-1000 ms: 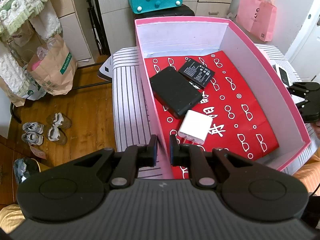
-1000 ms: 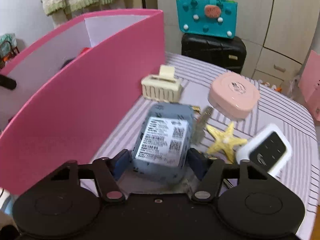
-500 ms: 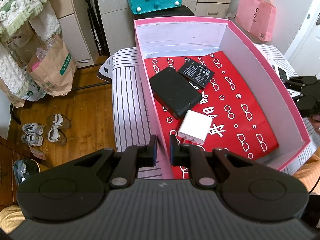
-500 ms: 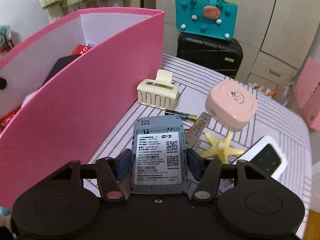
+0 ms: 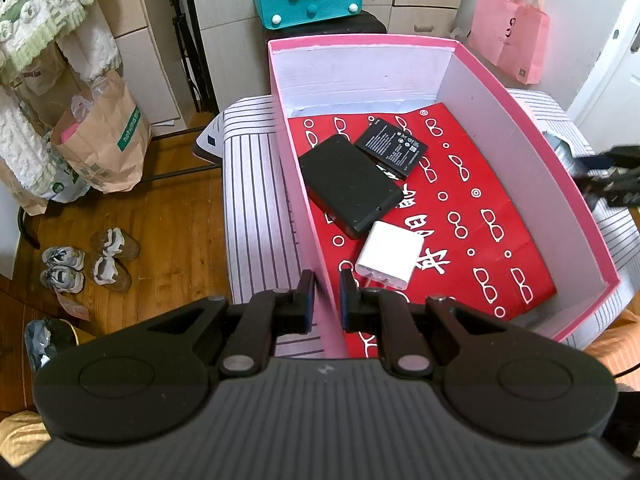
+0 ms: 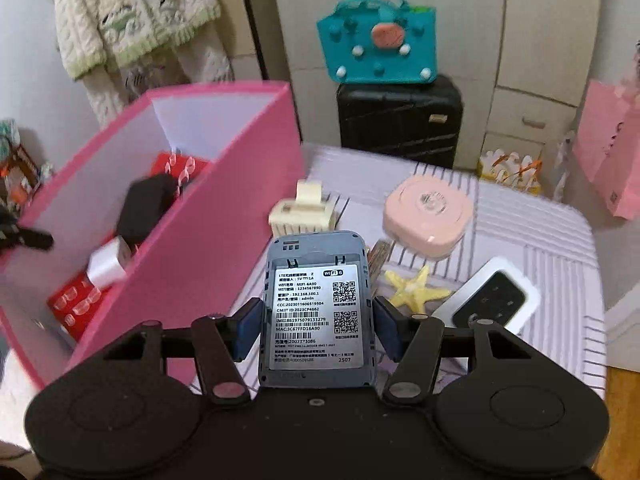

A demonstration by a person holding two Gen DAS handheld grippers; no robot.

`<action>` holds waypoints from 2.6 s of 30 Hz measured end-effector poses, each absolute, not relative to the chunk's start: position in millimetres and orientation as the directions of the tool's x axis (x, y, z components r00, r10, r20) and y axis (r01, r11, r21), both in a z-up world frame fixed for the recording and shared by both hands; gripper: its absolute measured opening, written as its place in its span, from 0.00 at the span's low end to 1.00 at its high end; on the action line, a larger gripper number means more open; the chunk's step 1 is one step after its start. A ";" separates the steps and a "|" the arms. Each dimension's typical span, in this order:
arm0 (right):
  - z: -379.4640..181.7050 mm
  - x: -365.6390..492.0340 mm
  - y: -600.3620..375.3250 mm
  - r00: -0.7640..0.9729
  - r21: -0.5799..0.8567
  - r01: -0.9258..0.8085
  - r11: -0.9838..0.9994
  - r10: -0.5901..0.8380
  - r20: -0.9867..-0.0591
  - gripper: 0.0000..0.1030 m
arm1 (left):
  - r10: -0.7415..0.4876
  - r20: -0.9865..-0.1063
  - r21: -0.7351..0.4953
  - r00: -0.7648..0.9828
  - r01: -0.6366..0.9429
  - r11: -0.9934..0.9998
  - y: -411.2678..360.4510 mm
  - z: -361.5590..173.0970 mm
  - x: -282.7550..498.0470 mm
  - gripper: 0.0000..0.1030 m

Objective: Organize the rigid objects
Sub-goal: 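Carry the grey router into the pink box and open the right gripper, then move the right gripper back and grasp the white pocket wifi device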

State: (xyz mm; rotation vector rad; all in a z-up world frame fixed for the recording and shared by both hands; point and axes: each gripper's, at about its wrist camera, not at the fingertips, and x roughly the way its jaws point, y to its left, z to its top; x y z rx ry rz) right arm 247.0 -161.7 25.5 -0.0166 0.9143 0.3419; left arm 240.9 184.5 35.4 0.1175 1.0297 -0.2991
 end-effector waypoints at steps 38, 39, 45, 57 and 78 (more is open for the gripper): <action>11.4 281.9 27.2 0.288 -0.071 -0.707 0.704 0.195 -0.938 0.63 | -0.220 -0.849 -0.071 0.479 0.311 0.948 190.3 34.6 241.5 0.12; 11.1 285.1 26.9 0.291 -0.061 -0.701 0.711 0.207 -0.934 0.63 | -0.221 -0.849 -0.072 0.480 0.310 0.948 190.3 34.4 241.2 0.12; 26.5 279.8 7.4 0.328 -0.001 -0.683 0.730 0.306 -0.894 0.66 | -0.228 -0.849 -0.076 0.477 0.317 0.945 188.8 34.3 241.6 0.12; 89.6 239.0 -77.9 0.541 0.062 -0.630 0.774 0.494 -0.681 0.67 | -0.212 -0.853 -0.057 0.478 0.319 0.946 186.1 34.5 241.2 0.12; 51.8 193.0 -227.2 0.716 -0.043 -0.302 0.952 0.197 -0.670 0.67 | -0.163 -0.863 -0.028 0.479 0.275 0.961 178.5 36.5 241.2 0.12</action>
